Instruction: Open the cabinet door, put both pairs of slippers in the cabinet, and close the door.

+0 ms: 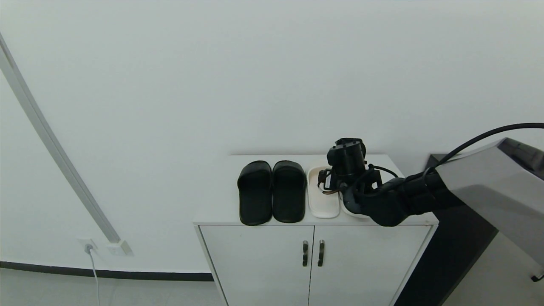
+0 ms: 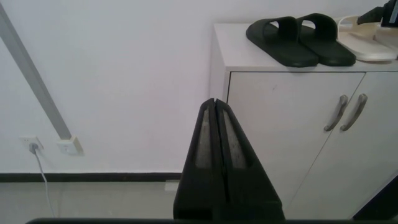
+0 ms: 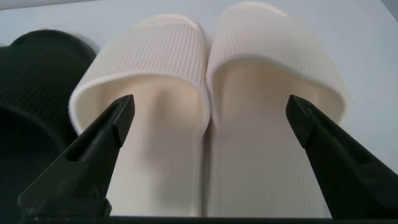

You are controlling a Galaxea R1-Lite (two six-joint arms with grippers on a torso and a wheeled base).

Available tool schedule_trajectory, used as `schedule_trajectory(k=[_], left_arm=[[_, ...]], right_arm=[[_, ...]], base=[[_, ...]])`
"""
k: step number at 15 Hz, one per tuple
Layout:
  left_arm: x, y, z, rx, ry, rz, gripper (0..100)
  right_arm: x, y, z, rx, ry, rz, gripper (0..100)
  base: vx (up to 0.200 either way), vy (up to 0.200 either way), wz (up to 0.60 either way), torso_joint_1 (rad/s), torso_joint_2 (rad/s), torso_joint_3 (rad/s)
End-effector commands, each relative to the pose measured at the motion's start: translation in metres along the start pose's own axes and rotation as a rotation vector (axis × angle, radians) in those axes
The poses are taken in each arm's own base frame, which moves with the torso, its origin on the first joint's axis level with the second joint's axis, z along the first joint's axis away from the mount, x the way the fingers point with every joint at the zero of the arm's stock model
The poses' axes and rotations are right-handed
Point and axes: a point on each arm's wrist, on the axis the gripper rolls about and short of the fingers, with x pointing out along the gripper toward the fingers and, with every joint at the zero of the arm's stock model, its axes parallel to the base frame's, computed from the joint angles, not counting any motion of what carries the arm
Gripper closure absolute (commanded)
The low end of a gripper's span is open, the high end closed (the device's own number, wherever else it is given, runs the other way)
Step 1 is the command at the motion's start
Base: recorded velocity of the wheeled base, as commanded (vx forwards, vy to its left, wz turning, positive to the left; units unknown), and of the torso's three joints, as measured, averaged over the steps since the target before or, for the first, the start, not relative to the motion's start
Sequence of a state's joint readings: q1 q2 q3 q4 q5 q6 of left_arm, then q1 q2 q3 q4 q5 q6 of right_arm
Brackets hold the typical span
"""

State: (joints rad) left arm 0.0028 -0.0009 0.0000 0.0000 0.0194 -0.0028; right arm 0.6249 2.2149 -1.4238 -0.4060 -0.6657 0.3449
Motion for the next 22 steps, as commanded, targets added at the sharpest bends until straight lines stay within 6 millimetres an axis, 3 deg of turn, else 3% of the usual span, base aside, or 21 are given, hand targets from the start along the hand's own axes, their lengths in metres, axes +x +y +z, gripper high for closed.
schedule_trajectory(k=[1,8,18,19,22], left_arm=[[0.000,0.000,0.000,0.000,0.001,0.001,100],[0.000,0.000,0.000,-0.002,0.001,0.001,100],[0.000,0.000,0.000,-0.003,0.001,0.001,100],[0.000,0.000,0.000,-0.003,0.001,0.001,100],[0.000,0.000,0.000,-0.003,0.001,0.001,100]], right_arm=[[0.017,0.000,-0.005,-0.013,-0.005,-0.025,0],[0.050,0.004,-0.006,-0.031,-0.058,-0.034,0],[0.070,-0.002,-0.005,-0.032,-0.062,-0.006,0],[0.070,-0.002,-0.005,-0.032,-0.062,-0.004,100],[0.070,-0.002,-0.005,-0.033,-0.060,-0.005,100]], base=[[0.000,0.000,0.00,0.000,0.00,0.000],[0.000,0.000,0.00,0.000,0.00,0.000],[0.000,0.000,0.00,0.000,0.00,0.000],[0.000,0.000,0.00,0.000,0.00,0.000],[0.000,0.000,0.00,0.000,0.00,0.000]])
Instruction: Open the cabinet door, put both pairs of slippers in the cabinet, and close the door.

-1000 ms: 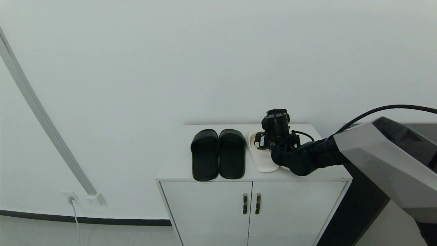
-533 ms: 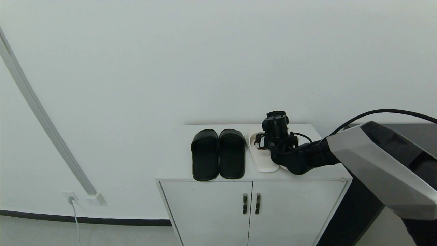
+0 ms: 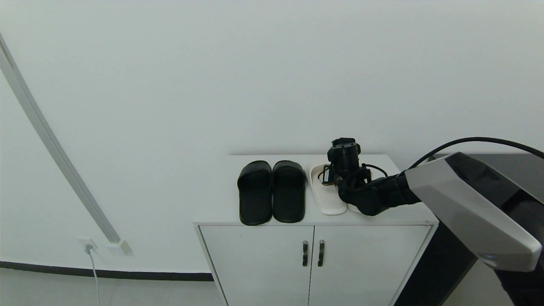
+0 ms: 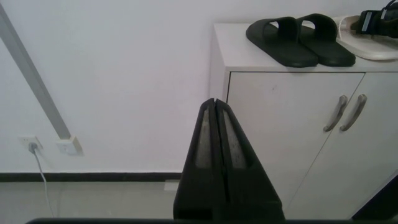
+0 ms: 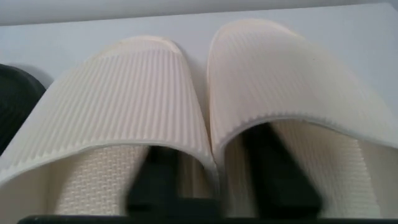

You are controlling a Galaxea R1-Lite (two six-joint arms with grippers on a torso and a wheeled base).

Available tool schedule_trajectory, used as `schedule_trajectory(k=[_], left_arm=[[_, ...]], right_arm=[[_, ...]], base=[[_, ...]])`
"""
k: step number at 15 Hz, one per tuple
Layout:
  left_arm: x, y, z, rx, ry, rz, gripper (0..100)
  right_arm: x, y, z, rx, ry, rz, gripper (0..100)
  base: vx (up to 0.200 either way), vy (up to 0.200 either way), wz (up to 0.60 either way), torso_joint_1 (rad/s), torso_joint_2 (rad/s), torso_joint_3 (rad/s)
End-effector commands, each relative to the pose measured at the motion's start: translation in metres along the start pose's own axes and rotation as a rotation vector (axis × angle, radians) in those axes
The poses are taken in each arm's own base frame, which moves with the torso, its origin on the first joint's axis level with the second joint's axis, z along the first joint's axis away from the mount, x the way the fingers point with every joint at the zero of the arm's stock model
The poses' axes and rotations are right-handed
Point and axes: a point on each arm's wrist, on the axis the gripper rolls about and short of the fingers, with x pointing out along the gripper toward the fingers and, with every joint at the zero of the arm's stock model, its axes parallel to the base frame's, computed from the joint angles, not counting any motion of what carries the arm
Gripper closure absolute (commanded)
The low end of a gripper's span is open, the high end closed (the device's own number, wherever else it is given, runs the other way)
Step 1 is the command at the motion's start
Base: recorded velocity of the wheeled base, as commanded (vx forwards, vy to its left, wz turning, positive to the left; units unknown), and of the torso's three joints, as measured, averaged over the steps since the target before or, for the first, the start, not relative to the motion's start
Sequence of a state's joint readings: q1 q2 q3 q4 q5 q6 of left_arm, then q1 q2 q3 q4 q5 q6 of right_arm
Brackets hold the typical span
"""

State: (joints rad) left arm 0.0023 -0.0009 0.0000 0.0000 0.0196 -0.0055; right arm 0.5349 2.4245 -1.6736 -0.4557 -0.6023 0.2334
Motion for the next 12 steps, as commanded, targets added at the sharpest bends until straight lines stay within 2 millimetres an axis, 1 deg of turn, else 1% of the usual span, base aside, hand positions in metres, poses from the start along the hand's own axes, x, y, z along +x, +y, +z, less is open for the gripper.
schedule_trajectory(k=[1,3,5,8,9,10,12], left_arm=[[0.000,0.000,0.000,-0.001,0.001,0.001,100],[0.000,0.000,0.000,-0.001,0.001,0.001,100],[0.000,0.000,0.000,-0.001,0.001,0.001,100],[0.000,0.000,0.000,-0.001,0.001,0.001,100],[0.000,0.000,0.000,-0.001,0.001,0.001,100],[0.000,0.000,0.000,-0.001,0.001,0.001,100],[0.000,0.000,0.000,-0.001,0.001,0.001,100]], right_arm=[[-0.001,0.000,0.002,-0.001,-0.002,0.000,100],[-0.002,0.000,0.003,0.000,-0.003,0.001,100],[-0.005,-0.001,0.010,0.006,-0.014,0.005,100],[-0.019,-0.004,0.034,0.027,-0.052,0.015,100],[-0.026,-0.007,0.040,0.024,-0.055,0.025,100],[-0.038,-0.011,0.045,-0.002,-0.042,0.062,100],[-0.065,-0.018,0.052,-0.018,-0.026,0.161,100]], base=[[0.000,0.000,0.00,0.000,0.00,0.000],[0.000,0.000,0.00,0.000,0.00,0.000],[0.000,0.000,0.00,0.000,0.00,0.000],[0.000,0.000,0.00,0.000,0.00,0.000],[0.000,0.000,0.00,0.000,0.00,0.000],[0.000,0.000,0.00,0.000,0.00,0.000],[0.000,0.000,0.00,0.000,0.00,0.000]])
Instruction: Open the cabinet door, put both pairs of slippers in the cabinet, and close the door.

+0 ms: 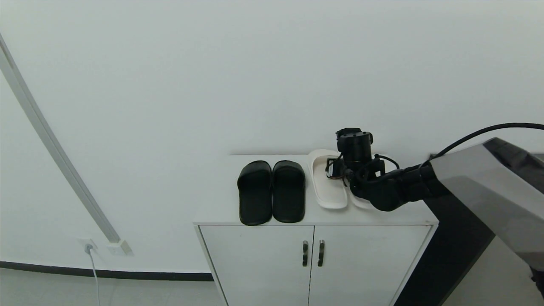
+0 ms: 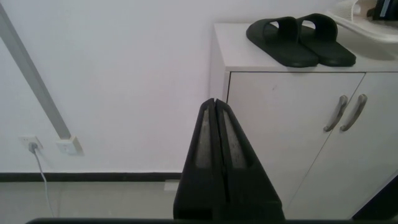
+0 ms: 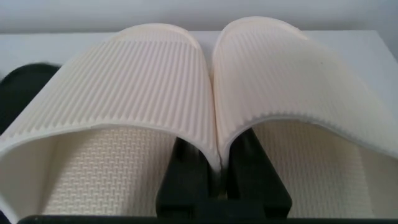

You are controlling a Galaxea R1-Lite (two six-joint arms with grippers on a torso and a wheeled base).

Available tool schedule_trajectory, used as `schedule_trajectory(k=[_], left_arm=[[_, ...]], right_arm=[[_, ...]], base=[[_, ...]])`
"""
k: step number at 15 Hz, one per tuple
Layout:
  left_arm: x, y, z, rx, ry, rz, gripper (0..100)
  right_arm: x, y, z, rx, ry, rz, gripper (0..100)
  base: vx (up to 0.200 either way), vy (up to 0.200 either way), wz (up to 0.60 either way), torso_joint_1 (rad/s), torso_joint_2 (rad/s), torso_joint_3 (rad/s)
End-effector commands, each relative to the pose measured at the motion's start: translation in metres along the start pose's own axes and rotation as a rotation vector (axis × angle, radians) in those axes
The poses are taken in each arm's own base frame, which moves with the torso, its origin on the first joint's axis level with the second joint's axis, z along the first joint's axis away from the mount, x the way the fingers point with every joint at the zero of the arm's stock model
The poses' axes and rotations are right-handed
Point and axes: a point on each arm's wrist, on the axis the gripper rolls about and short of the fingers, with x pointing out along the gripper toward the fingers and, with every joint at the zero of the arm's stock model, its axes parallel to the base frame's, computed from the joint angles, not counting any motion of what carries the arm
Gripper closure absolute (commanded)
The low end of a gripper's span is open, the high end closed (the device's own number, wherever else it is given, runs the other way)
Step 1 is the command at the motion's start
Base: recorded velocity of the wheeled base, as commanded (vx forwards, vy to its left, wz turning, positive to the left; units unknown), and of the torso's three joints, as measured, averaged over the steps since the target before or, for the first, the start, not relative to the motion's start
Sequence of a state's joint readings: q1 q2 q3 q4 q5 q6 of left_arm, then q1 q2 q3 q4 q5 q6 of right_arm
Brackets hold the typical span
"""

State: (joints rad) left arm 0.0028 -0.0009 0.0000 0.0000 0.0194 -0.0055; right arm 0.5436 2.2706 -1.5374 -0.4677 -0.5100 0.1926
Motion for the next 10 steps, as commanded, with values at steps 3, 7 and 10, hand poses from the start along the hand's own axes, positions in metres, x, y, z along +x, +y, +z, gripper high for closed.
schedule_trajectory(k=[3,7,10], left_arm=[[0.000,0.000,0.000,-0.001,0.001,0.001,100],[0.000,0.000,0.000,-0.001,0.001,0.001,100],[0.000,0.000,0.000,-0.001,0.001,0.001,100]], right_arm=[[-0.071,-0.015,0.025,-0.036,-0.011,0.197,100],[-0.141,-0.036,0.028,-0.083,-0.002,0.461,100],[-0.194,-0.058,0.017,-0.115,0.063,0.746,100]], base=[[0.000,0.000,0.00,0.000,0.00,0.000],[0.000,0.000,0.00,0.000,0.00,0.000],[0.000,0.000,0.00,0.000,0.00,0.000]])
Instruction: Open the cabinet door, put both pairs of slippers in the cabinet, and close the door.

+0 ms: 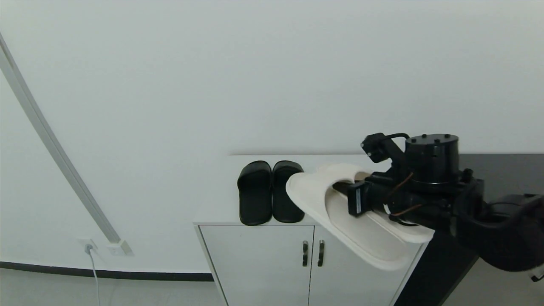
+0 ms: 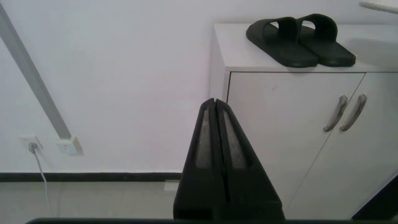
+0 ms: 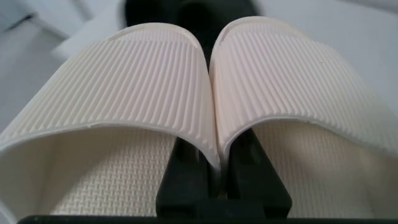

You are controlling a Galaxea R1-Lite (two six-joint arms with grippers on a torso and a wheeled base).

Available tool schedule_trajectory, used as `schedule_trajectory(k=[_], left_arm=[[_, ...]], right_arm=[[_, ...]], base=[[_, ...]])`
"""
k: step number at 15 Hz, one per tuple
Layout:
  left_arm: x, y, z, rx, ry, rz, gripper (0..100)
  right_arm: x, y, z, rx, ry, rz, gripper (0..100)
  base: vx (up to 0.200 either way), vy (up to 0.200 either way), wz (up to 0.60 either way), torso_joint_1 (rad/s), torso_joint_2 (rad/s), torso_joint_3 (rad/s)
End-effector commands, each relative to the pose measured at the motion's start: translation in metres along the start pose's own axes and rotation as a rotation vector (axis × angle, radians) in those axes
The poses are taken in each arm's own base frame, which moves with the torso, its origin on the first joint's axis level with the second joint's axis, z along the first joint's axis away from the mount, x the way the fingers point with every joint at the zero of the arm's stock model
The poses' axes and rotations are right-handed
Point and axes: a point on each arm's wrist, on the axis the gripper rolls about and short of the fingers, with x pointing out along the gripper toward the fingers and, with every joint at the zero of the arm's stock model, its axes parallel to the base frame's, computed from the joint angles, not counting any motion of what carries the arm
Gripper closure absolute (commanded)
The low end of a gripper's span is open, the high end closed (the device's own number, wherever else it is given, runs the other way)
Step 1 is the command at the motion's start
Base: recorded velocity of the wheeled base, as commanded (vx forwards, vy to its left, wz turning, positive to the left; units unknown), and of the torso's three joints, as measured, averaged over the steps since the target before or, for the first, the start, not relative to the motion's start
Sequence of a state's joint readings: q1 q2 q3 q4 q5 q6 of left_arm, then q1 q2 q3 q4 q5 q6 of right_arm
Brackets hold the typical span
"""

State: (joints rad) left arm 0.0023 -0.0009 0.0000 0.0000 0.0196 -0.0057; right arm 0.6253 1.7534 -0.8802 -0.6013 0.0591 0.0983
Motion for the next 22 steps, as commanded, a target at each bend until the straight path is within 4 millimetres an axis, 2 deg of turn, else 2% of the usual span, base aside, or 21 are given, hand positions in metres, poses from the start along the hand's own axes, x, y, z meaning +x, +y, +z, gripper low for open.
schedule_trajectory(k=[1,3,7,12,22], left_arm=[[0.000,0.000,0.000,0.000,0.001,0.001,100],[0.000,0.000,0.000,0.000,0.001,0.001,100],[0.000,0.000,0.000,0.000,0.001,0.001,100],[0.000,0.000,0.000,0.000,0.001,0.001,100],[0.000,0.000,0.000,-0.002,0.001,0.003,100]], right_arm=[[-0.053,0.012,0.001,-0.017,-0.018,0.149,100],[-0.063,0.013,-0.006,-0.015,0.010,0.203,100],[-0.066,0.015,-0.010,-0.017,0.029,0.241,100],[-0.067,0.018,-0.018,-0.065,0.050,0.254,100],[-0.067,0.018,-0.025,-0.071,0.070,0.256,100]], base=[[0.000,0.000,0.00,0.000,0.00,0.000],[0.000,0.000,0.00,0.000,0.00,0.000],[0.000,0.000,0.00,0.000,0.00,0.000],[-0.200,0.000,0.00,0.006,0.00,0.002],[0.000,0.000,0.00,0.000,0.00,0.000]])
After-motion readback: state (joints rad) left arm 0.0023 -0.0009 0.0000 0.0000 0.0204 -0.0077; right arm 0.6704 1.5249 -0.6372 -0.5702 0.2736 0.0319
